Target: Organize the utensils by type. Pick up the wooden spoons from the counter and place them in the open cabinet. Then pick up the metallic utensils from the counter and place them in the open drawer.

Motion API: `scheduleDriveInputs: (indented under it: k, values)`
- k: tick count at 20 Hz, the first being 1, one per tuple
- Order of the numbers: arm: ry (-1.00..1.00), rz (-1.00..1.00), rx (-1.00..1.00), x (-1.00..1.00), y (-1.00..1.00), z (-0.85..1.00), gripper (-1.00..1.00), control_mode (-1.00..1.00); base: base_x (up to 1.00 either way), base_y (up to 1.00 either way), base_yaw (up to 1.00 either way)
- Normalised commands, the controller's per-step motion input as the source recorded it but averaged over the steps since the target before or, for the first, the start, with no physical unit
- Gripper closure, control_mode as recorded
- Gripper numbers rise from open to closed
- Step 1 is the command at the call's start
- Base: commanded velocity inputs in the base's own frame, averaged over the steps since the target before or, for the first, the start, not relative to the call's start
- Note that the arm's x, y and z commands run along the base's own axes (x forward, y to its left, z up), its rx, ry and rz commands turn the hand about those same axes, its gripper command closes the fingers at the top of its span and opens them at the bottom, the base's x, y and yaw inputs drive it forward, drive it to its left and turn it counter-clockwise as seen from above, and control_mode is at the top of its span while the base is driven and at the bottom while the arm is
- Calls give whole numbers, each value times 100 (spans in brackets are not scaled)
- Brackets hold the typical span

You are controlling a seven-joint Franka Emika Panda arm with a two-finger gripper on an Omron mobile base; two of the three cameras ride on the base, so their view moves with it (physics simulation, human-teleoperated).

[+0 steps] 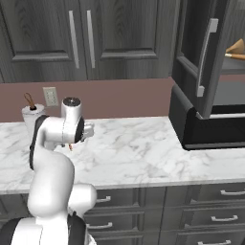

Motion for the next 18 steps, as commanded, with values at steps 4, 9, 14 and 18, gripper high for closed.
scheduleDriveInputs:
  k: [4, 9, 14, 18]
  values:
    - [9, 37, 0, 21, 31, -31, -100, -100, 0, 0, 0]
    - [5, 12, -3, 13, 48, -23, -100, -100, 0, 0, 0]
    - [-1, 4, -1, 28, 20, -7, -100, -100, 0, 0, 0]
    - [-4, 0, 0, 31, 0, -7, -100, -100, 0, 0, 0]
